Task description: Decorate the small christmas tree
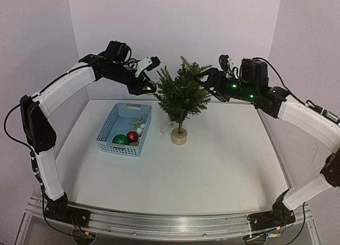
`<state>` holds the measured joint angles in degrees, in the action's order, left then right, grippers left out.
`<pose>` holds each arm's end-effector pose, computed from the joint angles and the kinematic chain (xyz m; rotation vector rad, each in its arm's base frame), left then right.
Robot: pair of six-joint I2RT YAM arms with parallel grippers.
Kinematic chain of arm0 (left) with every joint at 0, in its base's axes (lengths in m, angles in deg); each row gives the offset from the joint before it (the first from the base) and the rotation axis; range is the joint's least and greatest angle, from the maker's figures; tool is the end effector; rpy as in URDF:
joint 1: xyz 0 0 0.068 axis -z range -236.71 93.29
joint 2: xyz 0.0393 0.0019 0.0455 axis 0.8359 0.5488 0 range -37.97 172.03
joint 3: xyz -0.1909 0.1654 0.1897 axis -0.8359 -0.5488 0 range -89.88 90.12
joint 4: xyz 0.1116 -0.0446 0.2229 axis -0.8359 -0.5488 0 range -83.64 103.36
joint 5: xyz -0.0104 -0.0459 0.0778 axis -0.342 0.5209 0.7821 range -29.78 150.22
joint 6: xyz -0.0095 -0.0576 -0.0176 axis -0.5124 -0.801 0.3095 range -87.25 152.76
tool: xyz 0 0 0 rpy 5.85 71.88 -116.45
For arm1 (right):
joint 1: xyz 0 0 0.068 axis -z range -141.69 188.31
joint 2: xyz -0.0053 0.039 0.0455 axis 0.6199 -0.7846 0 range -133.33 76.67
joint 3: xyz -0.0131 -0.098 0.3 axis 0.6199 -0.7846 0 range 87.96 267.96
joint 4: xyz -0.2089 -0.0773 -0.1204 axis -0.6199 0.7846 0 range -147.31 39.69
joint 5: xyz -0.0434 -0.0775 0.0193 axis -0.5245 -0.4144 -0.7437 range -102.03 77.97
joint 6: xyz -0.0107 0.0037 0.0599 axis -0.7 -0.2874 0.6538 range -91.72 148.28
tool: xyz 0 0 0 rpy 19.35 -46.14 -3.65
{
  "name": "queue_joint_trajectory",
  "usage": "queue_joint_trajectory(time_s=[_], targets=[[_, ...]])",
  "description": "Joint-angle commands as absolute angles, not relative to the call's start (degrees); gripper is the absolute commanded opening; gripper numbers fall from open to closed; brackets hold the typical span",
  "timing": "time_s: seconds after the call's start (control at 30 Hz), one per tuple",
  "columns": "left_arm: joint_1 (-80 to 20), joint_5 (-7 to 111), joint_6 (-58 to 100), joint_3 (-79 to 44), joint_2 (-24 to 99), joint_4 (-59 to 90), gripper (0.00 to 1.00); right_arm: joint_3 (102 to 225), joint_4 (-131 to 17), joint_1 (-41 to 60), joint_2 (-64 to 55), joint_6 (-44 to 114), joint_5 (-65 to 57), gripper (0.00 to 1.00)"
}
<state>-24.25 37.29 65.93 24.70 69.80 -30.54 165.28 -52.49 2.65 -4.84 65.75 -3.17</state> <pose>0.3567 -0.2479 0.4247 1.3674 1.7141 -0.4356 0.2656 0.1993 0.4424 -0.0929 1.8475 1.0538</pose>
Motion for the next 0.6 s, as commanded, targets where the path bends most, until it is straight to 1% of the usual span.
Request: queue_joint_trajectory(time_s=[0.0,0.2,0.57], targets=[[-24.04,35.93,66.13,24.35,67.56,-28.50,0.46,166.69,-54.06,2.86,-4.03,65.45,-2.94,0.86],[-24.21,36.33,65.78,24.35,68.15,-26.96,0.46,167.15,-54.15,2.83,-4.16,65.60,-2.55,0.86],[-26.50,35.21,63.55,27.65,70.69,-29.31,0.45,166.66,-54.26,2.87,-3.70,65.97,-2.62,0.86]])
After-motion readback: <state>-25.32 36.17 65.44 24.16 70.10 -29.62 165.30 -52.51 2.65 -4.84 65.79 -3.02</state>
